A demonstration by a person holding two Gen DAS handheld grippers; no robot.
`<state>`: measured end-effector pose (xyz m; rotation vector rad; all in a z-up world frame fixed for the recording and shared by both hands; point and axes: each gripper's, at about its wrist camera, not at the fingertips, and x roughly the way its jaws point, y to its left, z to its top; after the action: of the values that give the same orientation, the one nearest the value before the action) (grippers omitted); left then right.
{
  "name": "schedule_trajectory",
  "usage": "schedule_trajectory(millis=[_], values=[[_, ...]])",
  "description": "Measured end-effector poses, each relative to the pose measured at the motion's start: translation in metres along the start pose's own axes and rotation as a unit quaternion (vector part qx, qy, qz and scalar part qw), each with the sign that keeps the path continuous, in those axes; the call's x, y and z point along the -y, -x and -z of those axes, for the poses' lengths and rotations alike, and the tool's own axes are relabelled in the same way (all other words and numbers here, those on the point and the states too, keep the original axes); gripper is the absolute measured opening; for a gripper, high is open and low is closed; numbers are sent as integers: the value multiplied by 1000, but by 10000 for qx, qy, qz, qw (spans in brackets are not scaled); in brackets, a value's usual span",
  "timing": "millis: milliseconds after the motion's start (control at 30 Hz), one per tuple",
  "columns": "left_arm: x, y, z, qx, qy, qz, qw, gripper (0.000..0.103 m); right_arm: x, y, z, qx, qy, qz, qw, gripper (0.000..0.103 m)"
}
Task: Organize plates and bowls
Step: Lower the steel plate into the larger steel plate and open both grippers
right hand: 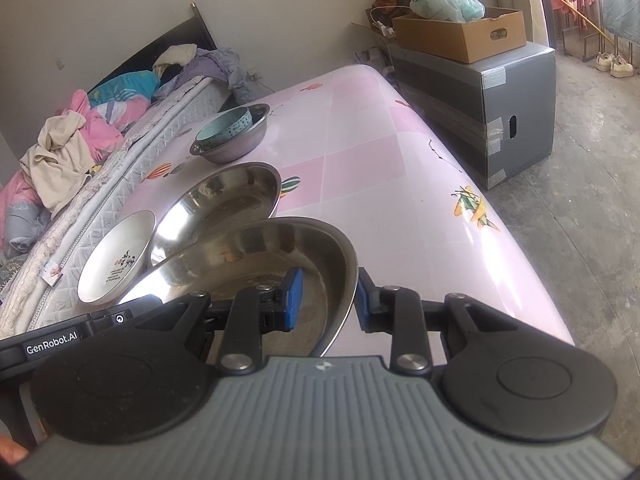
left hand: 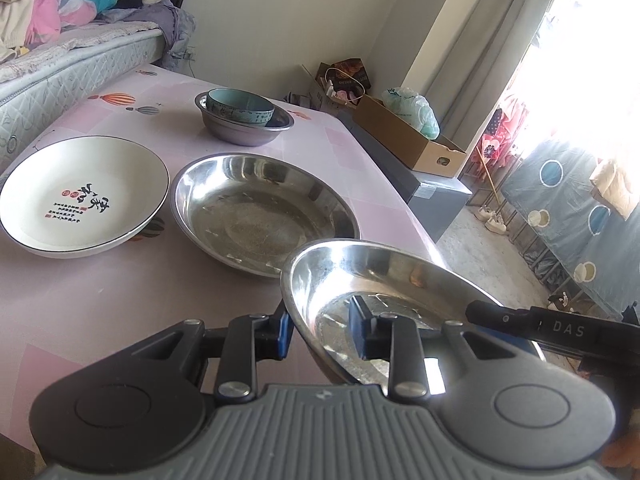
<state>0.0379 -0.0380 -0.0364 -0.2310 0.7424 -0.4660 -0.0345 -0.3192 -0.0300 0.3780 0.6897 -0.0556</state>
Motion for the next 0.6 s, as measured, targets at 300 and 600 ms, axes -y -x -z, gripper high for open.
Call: schedule_trajectory(millis=[300,600], values=[[-11,5,-17,119,37,-23,9999,29,-17,-5,-16,104,44,-97,9999,27],[-28,4,-34,151,173,-111,9997,29,-42,-22,-33,88,159,-216,9996,27]])
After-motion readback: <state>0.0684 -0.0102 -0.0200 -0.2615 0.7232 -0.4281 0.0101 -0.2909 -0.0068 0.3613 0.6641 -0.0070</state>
